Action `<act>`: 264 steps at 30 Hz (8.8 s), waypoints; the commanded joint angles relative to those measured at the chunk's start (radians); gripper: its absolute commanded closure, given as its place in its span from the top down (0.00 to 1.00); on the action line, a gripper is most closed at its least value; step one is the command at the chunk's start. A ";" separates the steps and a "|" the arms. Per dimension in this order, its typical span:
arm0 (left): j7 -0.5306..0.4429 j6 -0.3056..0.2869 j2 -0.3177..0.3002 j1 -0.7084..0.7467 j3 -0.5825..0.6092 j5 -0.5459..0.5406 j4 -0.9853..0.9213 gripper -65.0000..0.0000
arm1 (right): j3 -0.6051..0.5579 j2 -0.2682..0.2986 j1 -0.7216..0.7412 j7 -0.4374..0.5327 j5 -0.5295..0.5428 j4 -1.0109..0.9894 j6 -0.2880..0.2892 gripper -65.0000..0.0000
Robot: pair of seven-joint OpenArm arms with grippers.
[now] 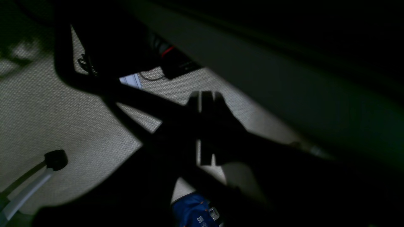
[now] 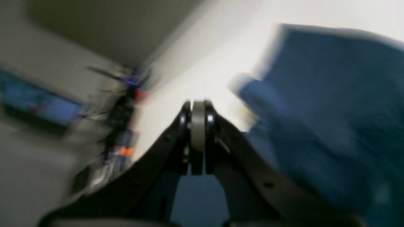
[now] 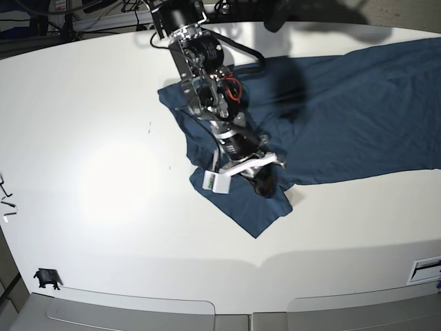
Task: Fold the T-shirt properly
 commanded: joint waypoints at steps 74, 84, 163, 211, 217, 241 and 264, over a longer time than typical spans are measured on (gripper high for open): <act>-0.004 -0.030 0.013 0.011 0.002 -0.004 0.002 0.00 | -0.002 -0.009 0.021 -0.006 -0.092 0.020 0.312 0.00; -0.004 -0.030 0.013 0.011 0.002 -0.005 0.002 0.00 | -0.002 -0.009 0.021 0.005 -0.097 0.020 0.652 0.00; -0.004 -0.030 0.013 0.011 0.002 -0.005 0.002 0.00 | 0.000 -0.009 -0.064 0.433 0.769 0.020 -0.142 0.00; -0.004 -0.030 0.011 0.010 0.002 -0.004 0.002 0.00 | 0.011 -0.009 -0.064 1.268 0.669 0.020 -0.423 0.00; -0.004 -0.030 0.014 0.011 0.002 -0.004 0.002 0.00 | 0.035 -0.009 -0.080 1.644 0.668 0.020 -0.430 0.00; -0.005 -0.030 0.013 0.011 0.002 -0.005 0.002 0.00 | -0.108 0.015 -0.047 0.554 0.607 0.020 -0.667 0.00; -0.005 -0.030 0.013 0.011 0.002 -0.005 0.002 0.00 | 0.146 0.022 0.099 -0.757 0.813 0.020 0.417 0.00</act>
